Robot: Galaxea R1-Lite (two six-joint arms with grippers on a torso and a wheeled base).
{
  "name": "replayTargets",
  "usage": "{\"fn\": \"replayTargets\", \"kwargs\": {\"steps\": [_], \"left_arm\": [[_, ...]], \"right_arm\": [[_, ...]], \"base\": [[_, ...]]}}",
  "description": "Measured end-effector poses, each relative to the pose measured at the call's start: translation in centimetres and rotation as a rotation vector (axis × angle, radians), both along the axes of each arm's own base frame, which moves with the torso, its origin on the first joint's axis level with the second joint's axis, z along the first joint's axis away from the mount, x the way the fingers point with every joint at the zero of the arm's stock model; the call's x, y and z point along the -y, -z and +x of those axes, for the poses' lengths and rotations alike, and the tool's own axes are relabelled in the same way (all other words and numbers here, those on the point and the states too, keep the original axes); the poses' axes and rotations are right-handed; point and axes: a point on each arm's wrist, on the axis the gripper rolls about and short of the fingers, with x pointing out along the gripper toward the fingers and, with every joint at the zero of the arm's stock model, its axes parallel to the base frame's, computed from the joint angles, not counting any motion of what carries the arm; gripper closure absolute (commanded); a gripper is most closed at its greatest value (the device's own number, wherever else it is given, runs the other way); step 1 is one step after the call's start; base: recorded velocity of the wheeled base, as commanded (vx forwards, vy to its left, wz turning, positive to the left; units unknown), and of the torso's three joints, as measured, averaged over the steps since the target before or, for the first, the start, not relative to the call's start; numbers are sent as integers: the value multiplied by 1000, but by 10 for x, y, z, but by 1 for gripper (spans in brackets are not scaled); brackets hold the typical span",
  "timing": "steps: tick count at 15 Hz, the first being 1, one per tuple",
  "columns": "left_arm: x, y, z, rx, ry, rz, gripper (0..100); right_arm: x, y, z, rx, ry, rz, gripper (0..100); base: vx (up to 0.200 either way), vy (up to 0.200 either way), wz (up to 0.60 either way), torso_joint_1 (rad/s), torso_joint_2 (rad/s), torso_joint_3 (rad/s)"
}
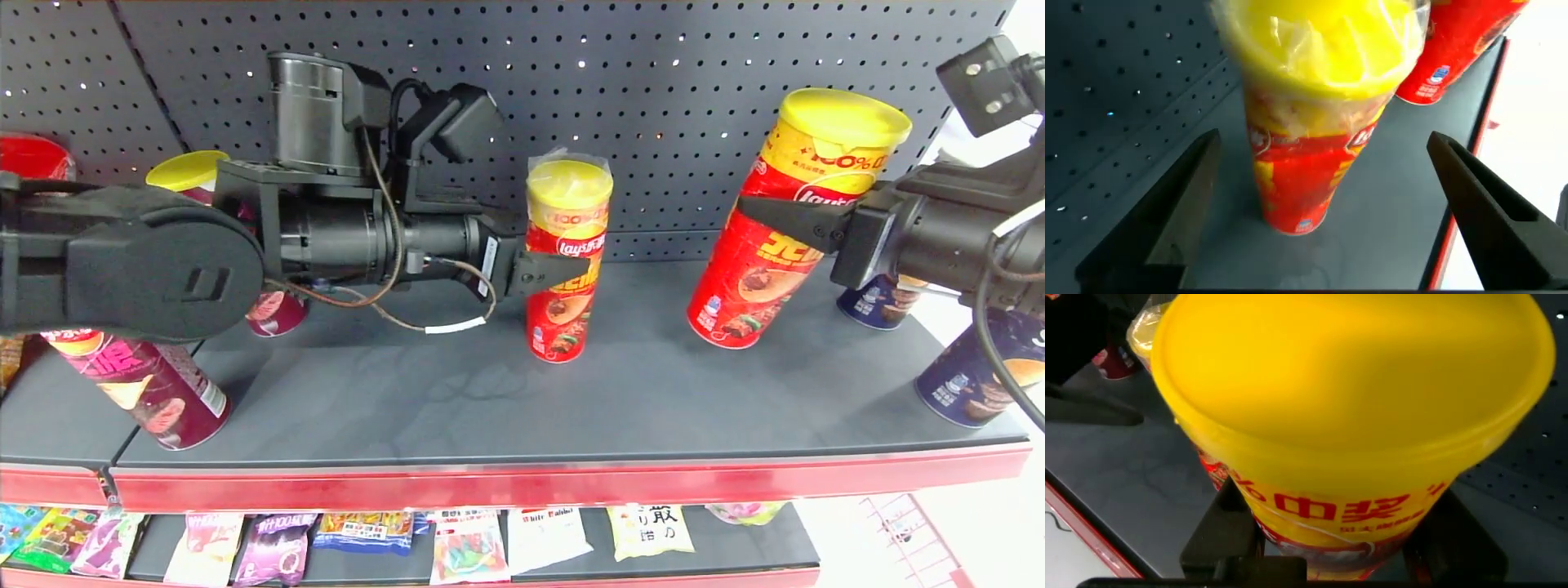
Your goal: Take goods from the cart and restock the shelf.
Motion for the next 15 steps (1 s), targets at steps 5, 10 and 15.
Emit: {"fn": "replayTargets", "kwargs": {"steps": [5,10,15], "left_arm": [[18,8,13,7,-26,10,0],[31,10,32,24,-34,-1,0],[44,14,43,38,-49,-4,100]], "right_arm": [[2,0,2,1,10,1,100],[3,-5,5,12,20,6,100],[3,-4,8,6,24,5,100]], "base": [[0,0,0,0,0,0],[0,0,0,0,0,0],[0,0,0,0,0,0]]}}
